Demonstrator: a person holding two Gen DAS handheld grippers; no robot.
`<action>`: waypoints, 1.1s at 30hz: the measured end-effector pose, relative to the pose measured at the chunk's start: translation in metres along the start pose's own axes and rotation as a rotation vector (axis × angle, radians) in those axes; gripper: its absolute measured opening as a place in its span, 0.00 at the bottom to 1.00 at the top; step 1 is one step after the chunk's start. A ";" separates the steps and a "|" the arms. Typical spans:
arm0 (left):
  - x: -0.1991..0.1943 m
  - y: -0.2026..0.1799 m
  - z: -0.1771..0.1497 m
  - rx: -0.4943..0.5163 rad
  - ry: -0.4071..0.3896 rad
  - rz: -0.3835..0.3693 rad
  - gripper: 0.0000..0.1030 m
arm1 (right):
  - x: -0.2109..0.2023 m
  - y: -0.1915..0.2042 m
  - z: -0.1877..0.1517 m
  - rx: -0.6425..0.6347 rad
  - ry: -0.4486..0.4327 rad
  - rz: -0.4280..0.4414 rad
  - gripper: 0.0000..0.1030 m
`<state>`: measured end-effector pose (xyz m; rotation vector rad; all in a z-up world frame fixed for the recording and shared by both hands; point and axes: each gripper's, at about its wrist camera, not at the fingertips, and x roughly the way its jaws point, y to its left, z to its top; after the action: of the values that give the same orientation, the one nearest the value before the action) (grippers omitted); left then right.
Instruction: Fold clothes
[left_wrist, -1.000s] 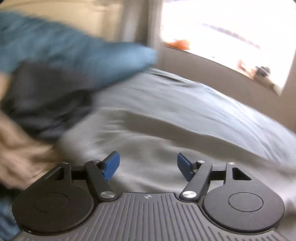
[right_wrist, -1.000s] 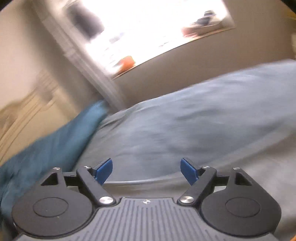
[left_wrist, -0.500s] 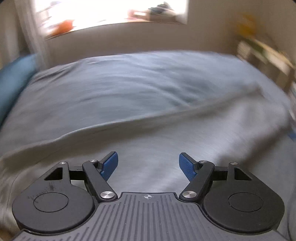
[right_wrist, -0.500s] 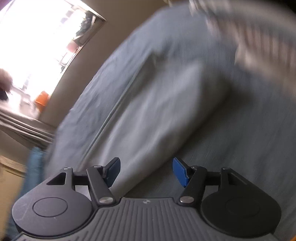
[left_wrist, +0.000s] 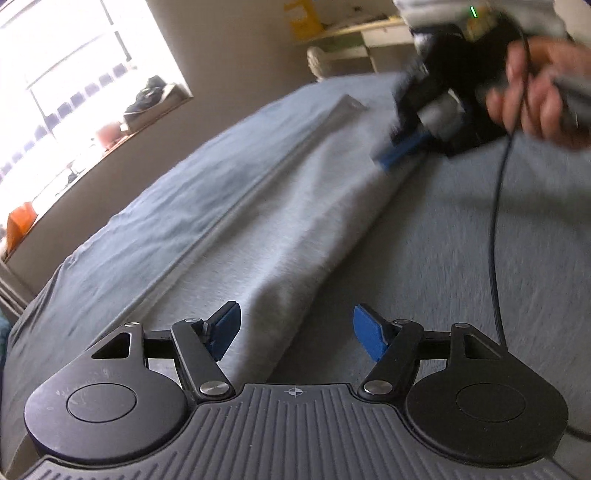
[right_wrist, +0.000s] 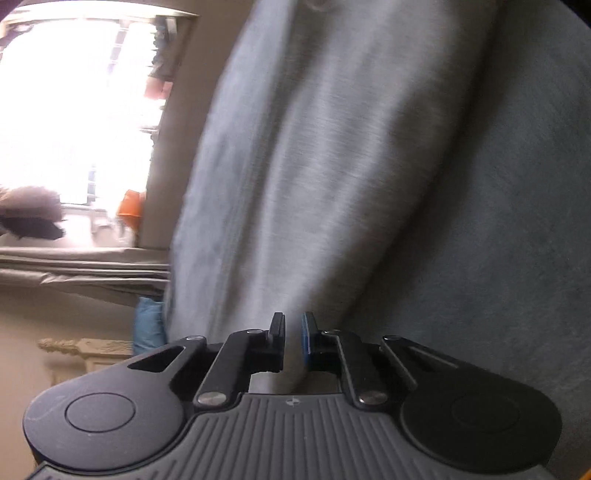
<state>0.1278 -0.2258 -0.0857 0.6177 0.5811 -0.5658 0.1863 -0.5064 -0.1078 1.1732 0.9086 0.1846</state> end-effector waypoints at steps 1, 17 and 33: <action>0.001 0.000 -0.001 0.006 0.001 0.002 0.66 | 0.001 0.006 0.001 -0.020 -0.003 0.012 0.06; 0.021 -0.004 0.004 0.022 0.004 0.041 0.35 | 0.036 -0.027 0.000 0.167 0.072 -0.026 0.20; 0.014 0.023 0.018 -0.133 0.010 0.116 0.40 | 0.040 0.039 0.028 -0.094 0.004 0.077 0.03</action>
<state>0.1582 -0.2266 -0.0743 0.5250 0.5839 -0.4117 0.2443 -0.4875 -0.0930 1.1213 0.8500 0.2887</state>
